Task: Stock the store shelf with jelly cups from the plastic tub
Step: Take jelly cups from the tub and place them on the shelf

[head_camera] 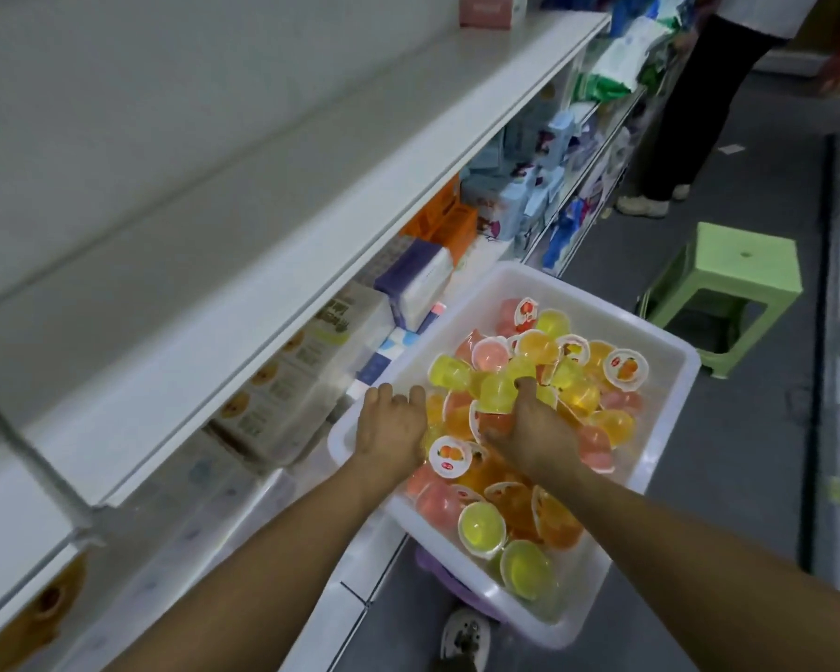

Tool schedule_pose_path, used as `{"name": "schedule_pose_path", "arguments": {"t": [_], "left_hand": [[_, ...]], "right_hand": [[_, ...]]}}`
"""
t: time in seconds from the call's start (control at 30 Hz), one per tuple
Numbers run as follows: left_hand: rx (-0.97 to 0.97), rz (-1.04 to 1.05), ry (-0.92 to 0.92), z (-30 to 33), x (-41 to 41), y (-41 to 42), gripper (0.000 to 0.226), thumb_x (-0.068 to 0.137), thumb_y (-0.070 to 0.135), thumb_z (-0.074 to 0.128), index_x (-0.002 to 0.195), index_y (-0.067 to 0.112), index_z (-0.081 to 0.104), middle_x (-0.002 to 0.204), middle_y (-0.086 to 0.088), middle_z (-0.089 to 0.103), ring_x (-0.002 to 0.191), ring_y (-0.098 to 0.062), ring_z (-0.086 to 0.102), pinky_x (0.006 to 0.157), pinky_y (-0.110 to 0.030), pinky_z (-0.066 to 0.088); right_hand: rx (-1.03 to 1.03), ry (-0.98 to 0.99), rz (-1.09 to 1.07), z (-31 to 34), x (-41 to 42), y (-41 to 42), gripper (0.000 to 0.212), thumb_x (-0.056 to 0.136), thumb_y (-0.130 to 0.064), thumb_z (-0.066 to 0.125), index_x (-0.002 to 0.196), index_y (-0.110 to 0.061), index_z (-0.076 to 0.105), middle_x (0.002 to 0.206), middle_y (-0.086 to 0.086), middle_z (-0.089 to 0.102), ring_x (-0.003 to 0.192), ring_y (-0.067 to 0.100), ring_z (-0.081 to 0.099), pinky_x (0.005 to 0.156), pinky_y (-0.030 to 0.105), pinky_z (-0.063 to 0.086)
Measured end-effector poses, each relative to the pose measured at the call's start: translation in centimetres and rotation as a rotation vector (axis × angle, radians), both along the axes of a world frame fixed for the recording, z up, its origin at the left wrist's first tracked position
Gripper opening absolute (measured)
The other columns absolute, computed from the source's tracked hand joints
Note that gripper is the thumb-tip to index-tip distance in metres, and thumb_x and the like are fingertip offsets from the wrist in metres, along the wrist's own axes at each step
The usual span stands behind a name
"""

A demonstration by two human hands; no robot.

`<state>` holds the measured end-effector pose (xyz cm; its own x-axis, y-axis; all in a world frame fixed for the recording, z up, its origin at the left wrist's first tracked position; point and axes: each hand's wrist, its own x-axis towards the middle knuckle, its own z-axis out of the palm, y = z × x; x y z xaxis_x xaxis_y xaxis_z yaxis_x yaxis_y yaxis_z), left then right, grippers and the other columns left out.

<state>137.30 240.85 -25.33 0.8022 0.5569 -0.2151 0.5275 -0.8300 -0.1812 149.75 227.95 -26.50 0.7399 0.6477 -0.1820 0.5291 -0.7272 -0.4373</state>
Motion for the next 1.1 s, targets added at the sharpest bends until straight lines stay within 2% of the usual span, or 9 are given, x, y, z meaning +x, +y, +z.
{"name": "schedule_pose_path", "arguments": {"t": [0.13, 0.27, 0.37, 0.47, 0.57, 0.67, 0.8, 0.87, 1.1], "left_hand": [[-0.171, 0.188, -0.227, 1.5, -1.6, -0.2, 0.051, 0.077, 0.048, 0.068, 0.113, 0.018, 0.046, 0.11, -0.005, 0.062, 0.108, -0.029, 0.051, 0.089, -0.038, 0.037], [-0.506, 0.391, -0.546, 3.6, -4.5, -1.4, 0.042, 0.07, 0.041, 0.074, 0.099, 0.028, 0.047, 0.101, -0.001, 0.061, 0.094, -0.025, 0.057, 0.082, -0.037, 0.048], [-0.581, 0.446, -0.696, 5.6, -7.9, -4.0, 0.038, 0.07, 0.033, 0.075, 0.101, 0.035, 0.054, 0.1, 0.003, 0.052, 0.088, -0.018, 0.055, 0.07, -0.028, 0.042], [-0.597, 0.436, -0.777, 7.7, -12.0, -6.7, 0.039, 0.075, 0.028, 0.074, 0.109, 0.037, 0.058, 0.106, 0.007, 0.045, 0.096, -0.015, 0.053, 0.075, -0.025, 0.038], [-0.603, 0.458, -0.796, 9.7, -16.5, -10.1, 0.045, 0.081, 0.028, 0.07, 0.122, 0.038, 0.053, 0.123, 0.005, 0.043, 0.105, -0.012, 0.048, 0.084, -0.022, 0.035], [-0.557, 0.478, -0.808, 11.6, -21.3, -13.1, 0.058, 0.083, 0.034, 0.068, 0.133, 0.038, 0.04, 0.129, 0.007, 0.043, 0.117, -0.015, 0.047, 0.089, -0.025, 0.035], [-0.472, 0.623, -0.915, 14.4, -26.9, -15.7, 0.055, 0.073, 0.045, 0.075, 0.112, 0.029, 0.038, 0.105, 0.011, 0.056, 0.093, -0.014, 0.059, 0.082, -0.035, 0.05], [-0.421, 0.634, -0.965, 15.7, -29.8, -16.6, 0.05, 0.072, 0.045, 0.077, 0.105, 0.03, 0.042, 0.096, 0.015, 0.056, 0.085, -0.006, 0.057, 0.075, -0.033, 0.05], [-0.238, 0.726, -1.082, 19.1, -39.7, -17.9, 0.044, 0.069, 0.053, 0.076, 0.105, 0.036, 0.057, 0.102, 0.016, 0.062, 0.091, -0.006, 0.059, 0.08, -0.029, 0.049]], "right_hand": [[0.074, 0.072, -0.052, 1.3, -0.9, -1.1, 0.069, 0.078, -0.049, 0.069, 0.127, -0.017, 0.031, 0.101, -0.002, 0.063, 0.089, 0.024, 0.064, 0.067, 0.032, 0.05], [0.184, 0.153, -0.027, 3.4, -2.8, -2.9, 0.058, 0.078, -0.041, 0.071, 0.124, -0.024, 0.039, 0.102, -0.005, 0.06, 0.088, 0.021, 0.063, 0.07, 0.036, 0.055], [0.384, 0.343, 0.0, 5.7, -5.1, -4.3, 0.033, 0.08, -0.031, 0.071, 0.109, -0.024, 0.056, 0.084, -0.005, 0.061, 0.071, 0.009, 0.061, 0.063, 0.03, 0.054], [0.569, 0.508, 0.024, 8.5, -8.6, -5.7, 0.011, 0.084, -0.019, 0.067, 0.092, -0.024, 0.064, 0.074, -0.005, 0.058, 0.057, -0.001, 0.053, 0.051, 0.015, 0.042], [0.654, 0.714, 0.031, 10.5, -12.8, -7.5, 0.01, 0.086, -0.014, 0.063, 0.089, -0.023, 0.065, 0.086, 0.006, 0.063, 0.065, 0.017, 0.057, 0.052, 0.027, 0.048], [0.707, 0.863, 0.039, 12.2, -17.3, -8.9, 0.013, 0.088, -0.009, 0.06, 0.097, -0.014, 0.067, 0.092, 0.012, 0.062, 0.064, 0.026, 0.062, 0.051, 0.028, 0.051], [0.718, 0.975, 0.146, 14.5, -22.0, -9.4, 0.014, 0.09, -0.008, 0.057, 0.098, -0.013, 0.067, 0.09, 0.016, 0.061, 0.064, 0.032, 0.066, 0.054, 0.031, 0.051], [0.716, 0.98, 0.21, 15.6, -24.2, -9.0, 0.014, 0.09, -0.009, 0.057, 0.098, -0.014, 0.067, 0.09, 0.018, 0.062, 0.066, 0.034, 0.066, 0.053, 0.031, 0.05], [0.64, 0.961, 0.462, 18.6, -32.1, -6.8, 0.023, 0.088, -0.014, 0.064, 0.11, -0.012, 0.065, 0.096, 0.019, 0.069, 0.073, 0.036, 0.069, 0.054, 0.031, 0.051]]}}
